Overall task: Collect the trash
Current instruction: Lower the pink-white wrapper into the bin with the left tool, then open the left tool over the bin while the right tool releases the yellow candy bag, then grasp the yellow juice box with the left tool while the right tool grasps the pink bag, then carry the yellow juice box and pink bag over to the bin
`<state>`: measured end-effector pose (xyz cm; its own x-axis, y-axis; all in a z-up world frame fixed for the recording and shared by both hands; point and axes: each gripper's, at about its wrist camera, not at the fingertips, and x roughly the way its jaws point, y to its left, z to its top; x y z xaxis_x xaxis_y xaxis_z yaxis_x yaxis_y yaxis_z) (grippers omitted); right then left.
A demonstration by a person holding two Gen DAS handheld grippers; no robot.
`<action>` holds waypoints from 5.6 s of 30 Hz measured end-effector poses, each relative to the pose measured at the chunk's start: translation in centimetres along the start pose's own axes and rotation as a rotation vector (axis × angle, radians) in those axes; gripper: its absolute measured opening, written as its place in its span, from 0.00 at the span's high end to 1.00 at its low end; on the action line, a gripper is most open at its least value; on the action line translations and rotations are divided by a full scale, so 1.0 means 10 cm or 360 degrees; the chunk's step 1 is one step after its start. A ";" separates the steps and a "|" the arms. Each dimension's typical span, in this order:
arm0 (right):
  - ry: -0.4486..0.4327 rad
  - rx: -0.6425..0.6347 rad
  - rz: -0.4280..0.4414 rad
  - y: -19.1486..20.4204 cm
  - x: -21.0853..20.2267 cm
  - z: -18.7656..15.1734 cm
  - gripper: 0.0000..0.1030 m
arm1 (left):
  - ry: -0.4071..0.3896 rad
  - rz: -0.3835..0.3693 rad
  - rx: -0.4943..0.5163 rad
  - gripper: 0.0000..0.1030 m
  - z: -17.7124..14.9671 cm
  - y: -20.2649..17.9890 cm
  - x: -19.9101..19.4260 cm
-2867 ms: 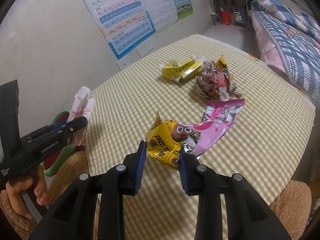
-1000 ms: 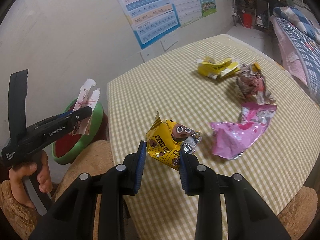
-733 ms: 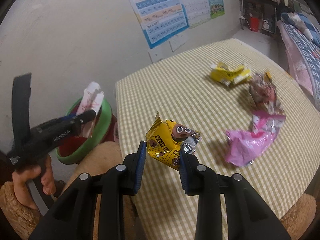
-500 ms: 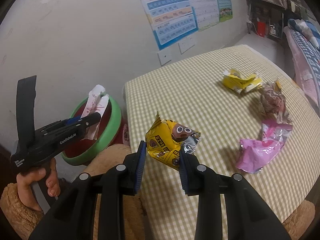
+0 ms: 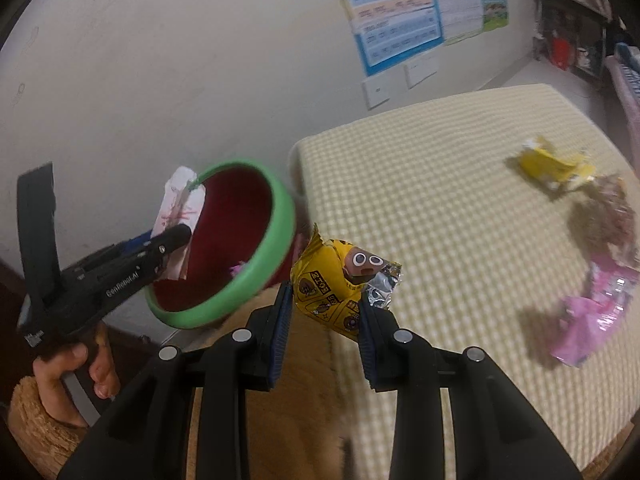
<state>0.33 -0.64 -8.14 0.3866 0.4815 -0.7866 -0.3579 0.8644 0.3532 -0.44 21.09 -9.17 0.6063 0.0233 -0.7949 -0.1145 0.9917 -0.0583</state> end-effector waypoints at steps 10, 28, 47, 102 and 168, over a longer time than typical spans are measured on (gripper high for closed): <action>0.0129 -0.0080 0.0247 0.58 0.45 0.35 0.70 | 0.0097 0.0112 -0.0127 0.70 -0.16 0.52 0.18; -0.0008 0.0062 0.0123 0.25 0.36 0.62 0.46 | 0.0153 0.0134 -0.0209 0.39 -0.24 0.61 0.28; -0.0276 0.1027 -0.0631 -2.23 -0.75 -0.56 0.27 | 0.0079 0.0077 0.0041 0.39 -0.04 -0.13 0.19; -0.0615 0.0992 -0.0065 -2.74 -1.03 -0.95 0.38 | 0.0301 -0.0075 0.1276 0.25 0.82 -4.04 1.61; -0.0469 0.0466 -0.0177 -1.24 -1.27 -0.42 0.77 | -0.0076 -0.0339 0.0345 0.79 0.30 -1.90 -0.22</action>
<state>-3.74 -18.09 -4.68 0.6508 0.3673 -0.6645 -0.0604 0.8975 0.4369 2.77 2.61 -4.54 0.6358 -0.1873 -0.7488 0.1868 0.9786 -0.0862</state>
